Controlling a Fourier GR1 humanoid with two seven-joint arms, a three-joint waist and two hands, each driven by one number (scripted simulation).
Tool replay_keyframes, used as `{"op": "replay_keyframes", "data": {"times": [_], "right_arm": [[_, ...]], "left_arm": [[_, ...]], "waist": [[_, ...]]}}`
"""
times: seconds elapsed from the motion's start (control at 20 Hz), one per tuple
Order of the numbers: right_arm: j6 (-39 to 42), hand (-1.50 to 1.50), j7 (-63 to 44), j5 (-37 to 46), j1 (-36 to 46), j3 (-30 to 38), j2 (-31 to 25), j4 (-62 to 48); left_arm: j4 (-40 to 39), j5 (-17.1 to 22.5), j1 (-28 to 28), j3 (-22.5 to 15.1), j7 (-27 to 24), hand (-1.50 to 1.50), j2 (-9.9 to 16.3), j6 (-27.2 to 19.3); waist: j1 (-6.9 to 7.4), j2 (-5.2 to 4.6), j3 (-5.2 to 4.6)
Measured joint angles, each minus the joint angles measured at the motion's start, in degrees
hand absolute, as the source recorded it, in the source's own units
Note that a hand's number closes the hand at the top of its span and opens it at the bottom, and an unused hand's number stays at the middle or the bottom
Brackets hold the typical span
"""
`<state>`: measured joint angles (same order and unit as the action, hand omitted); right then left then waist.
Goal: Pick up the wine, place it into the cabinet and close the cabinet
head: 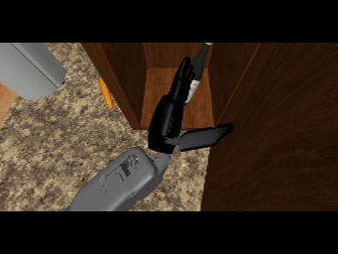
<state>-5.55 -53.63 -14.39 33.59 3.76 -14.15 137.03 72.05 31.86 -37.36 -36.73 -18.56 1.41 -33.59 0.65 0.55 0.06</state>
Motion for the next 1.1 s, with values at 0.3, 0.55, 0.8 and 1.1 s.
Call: {"op": "replay_keyframes", "data": {"times": [0.3,0.55,0.8,1.1], "right_arm": [[-1.29,-1.50,-0.58,0.61,1.04,-1.33,-0.13,0.18],[-2.19,-1.50,-0.86,1.60,1.51,-2.34,-0.13,0.14],[-3.26,-1.50,-2.17,2.69,3.61,-2.97,-0.62,0.30],[-1.40,1.50,-2.24,1.79,2.98,-5.49,-0.55,0.37]], "left_arm": [[11.99,-1.23,8.41,-5.72,0.58,-1.50,-0.18,-8.17],[23.21,-3.34,17.13,-10.82,1.01,1.50,0.80,-11.35],[32.47,-4.09,24.89,-14.04,1.38,1.50,6.64,-8.32],[41.45,-3.50,33.48,-14.76,-0.84,1.50,14.80,-2.87]], "waist": [[-0.33,-0.21,-0.01],[-0.30,-0.23,-0.06],[-0.37,-0.27,-0.09],[-0.22,-0.34,0.01]]}}
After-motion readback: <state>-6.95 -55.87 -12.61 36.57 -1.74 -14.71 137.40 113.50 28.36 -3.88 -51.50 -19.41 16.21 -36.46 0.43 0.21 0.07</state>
